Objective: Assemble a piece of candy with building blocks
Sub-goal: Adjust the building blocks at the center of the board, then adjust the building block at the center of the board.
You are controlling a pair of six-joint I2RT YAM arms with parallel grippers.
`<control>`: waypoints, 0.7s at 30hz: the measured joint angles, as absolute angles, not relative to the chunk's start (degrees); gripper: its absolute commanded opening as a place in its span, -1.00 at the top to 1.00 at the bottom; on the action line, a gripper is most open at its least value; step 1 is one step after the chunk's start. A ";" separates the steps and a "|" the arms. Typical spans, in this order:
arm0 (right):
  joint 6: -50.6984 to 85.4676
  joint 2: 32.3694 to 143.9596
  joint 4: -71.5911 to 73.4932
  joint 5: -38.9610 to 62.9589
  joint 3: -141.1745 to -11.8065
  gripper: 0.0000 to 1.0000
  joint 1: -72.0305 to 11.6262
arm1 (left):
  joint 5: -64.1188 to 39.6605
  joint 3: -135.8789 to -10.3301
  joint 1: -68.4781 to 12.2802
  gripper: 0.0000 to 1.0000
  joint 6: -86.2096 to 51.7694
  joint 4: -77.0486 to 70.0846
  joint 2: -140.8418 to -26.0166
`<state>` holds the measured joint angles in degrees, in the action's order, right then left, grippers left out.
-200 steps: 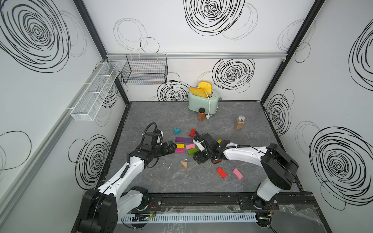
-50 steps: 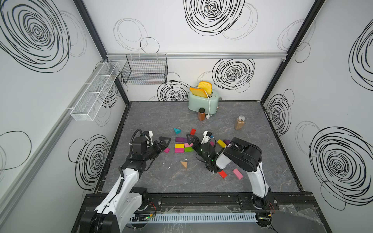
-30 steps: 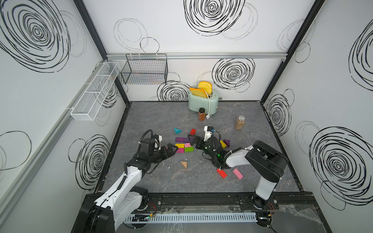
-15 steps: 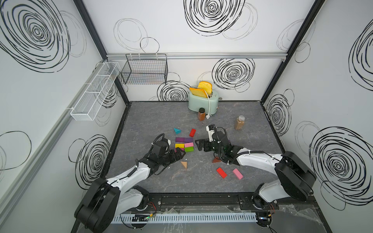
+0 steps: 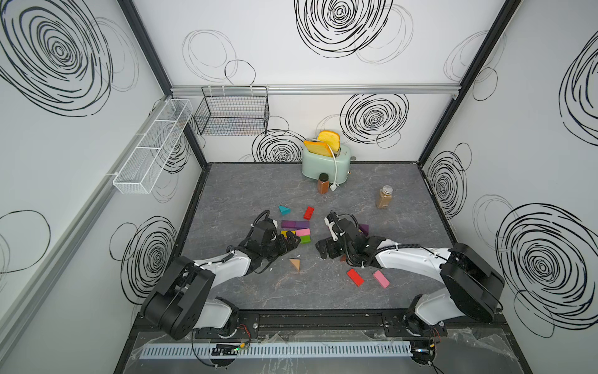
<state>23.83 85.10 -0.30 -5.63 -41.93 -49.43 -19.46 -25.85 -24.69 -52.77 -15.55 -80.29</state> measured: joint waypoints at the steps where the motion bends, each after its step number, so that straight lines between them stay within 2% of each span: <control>1: 23.64 85.10 -0.58 -5.78 -41.93 -0.98 -49.43 | -19.44 -26.13 -24.69 -0.99 -52.77 -15.90 -80.79; 21: 22.68 86.74 -1.98 -6.37 -41.25 -0.98 -49.43 | -19.53 -27.44 -23.49 -0.98 -54.30 -21.02 -84.84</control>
